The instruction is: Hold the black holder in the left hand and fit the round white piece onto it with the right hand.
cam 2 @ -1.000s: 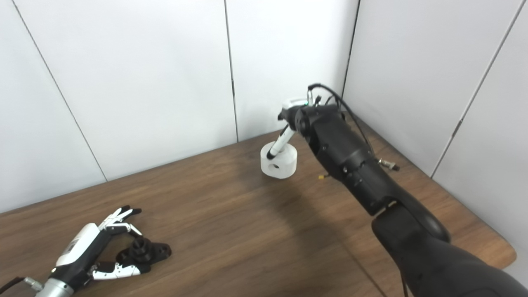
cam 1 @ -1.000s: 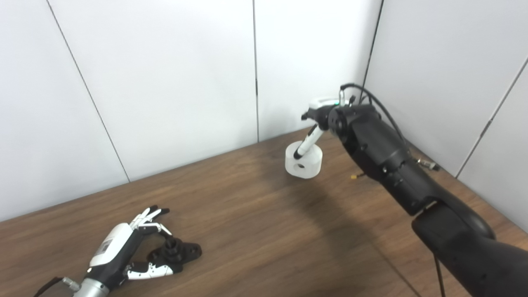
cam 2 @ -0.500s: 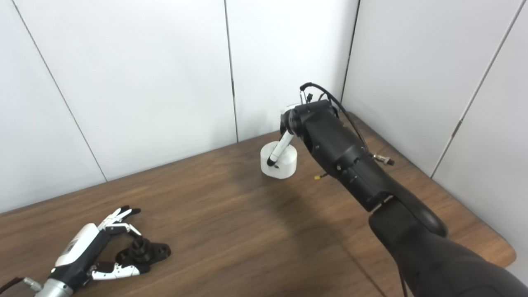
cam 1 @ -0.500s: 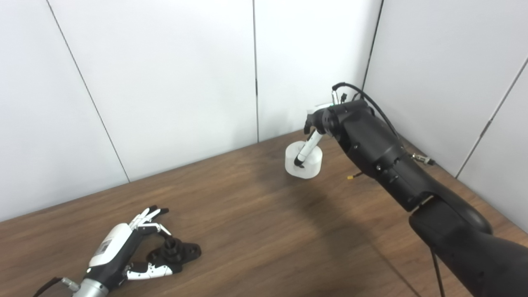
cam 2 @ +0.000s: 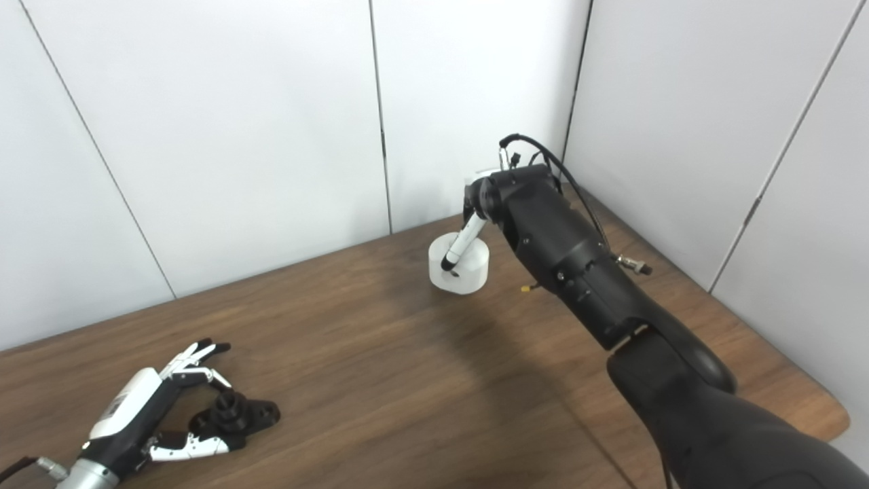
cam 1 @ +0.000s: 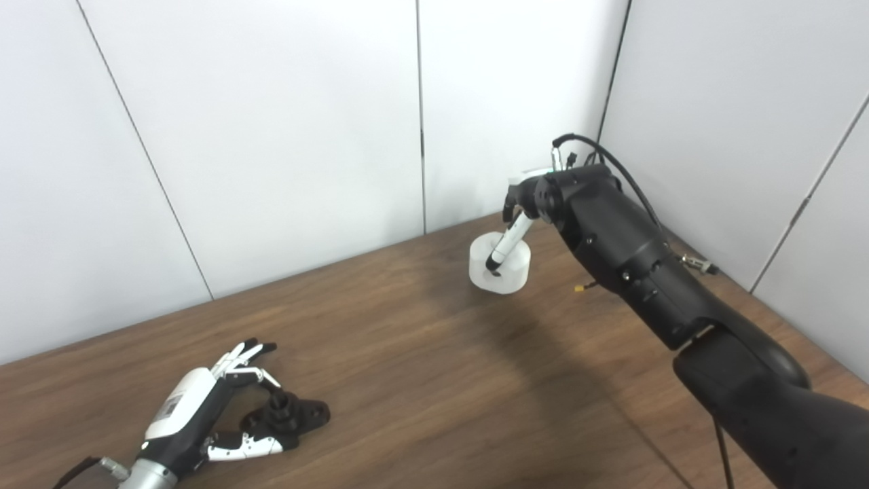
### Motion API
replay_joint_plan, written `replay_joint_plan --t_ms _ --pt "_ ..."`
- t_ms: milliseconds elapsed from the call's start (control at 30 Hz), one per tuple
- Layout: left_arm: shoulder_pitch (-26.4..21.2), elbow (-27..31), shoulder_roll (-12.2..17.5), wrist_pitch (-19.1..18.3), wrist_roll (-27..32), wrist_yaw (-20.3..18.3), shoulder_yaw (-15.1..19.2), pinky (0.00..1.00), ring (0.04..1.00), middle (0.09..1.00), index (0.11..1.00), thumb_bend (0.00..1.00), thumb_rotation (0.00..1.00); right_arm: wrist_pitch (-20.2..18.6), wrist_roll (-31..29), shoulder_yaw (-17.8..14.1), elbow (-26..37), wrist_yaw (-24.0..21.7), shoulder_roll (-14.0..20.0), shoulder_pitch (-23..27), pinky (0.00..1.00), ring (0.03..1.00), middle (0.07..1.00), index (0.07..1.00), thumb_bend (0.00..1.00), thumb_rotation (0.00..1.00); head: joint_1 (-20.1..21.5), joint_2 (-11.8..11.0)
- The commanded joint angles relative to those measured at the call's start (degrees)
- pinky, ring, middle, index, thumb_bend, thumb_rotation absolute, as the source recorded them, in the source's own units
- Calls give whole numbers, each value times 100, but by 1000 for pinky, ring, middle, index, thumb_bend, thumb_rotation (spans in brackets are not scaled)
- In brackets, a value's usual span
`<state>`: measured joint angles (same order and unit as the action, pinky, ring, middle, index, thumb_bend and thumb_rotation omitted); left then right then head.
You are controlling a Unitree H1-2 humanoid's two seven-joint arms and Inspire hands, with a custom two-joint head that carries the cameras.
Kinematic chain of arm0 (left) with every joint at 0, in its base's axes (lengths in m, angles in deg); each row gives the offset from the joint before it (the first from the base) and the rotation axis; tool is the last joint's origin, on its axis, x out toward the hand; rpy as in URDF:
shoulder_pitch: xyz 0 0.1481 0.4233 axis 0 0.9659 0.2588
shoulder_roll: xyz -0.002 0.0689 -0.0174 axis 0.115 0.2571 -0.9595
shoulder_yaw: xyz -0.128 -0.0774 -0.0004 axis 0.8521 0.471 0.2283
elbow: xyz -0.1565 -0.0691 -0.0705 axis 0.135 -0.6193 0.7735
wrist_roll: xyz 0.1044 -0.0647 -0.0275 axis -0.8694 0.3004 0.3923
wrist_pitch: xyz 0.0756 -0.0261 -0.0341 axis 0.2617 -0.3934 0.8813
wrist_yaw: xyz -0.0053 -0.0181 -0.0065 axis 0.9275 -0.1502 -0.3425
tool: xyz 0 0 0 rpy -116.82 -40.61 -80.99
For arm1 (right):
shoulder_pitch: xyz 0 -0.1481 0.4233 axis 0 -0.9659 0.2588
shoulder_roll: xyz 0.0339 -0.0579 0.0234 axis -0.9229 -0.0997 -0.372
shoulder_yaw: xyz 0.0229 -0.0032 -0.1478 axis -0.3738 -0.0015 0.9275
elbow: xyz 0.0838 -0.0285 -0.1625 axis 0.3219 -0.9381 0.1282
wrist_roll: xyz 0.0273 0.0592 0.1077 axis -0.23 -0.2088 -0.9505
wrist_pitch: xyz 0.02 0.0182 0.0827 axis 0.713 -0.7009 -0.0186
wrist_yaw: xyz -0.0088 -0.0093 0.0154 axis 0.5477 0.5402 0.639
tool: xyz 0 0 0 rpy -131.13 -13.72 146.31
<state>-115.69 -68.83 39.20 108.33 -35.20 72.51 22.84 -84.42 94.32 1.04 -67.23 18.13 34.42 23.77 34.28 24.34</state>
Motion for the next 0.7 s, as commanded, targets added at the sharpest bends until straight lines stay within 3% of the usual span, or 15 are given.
replay_joint_plan --t_ms 0,167,600,667 --pt "804 -572 369 -108 -281 -176 -223 1000 1000 930 481 525 58 -25 23 -149 92 281 104 258 766 947 1000 836 1000 577 1 3" --pt "797 -570 374 -108 -218 -256 -196 1000 1000 931 481 525 58 -27 70 -232 52 417 17 167 827 952 1000 847 1000 562 -8 10" --pt "803 -486 406 -108 -258 -270 -190 1000 1000 932 481 525 58 -26 77 -195 -2 507 -47 47 836 958 1000 853 1000 577 -44 45" --pt "811 -474 406 -108 -259 -270 -185 1000 1000 934 481 525 58 -25 72 -168 4 509 -49 35 834 959 1000 817 1000 584 -46 48"
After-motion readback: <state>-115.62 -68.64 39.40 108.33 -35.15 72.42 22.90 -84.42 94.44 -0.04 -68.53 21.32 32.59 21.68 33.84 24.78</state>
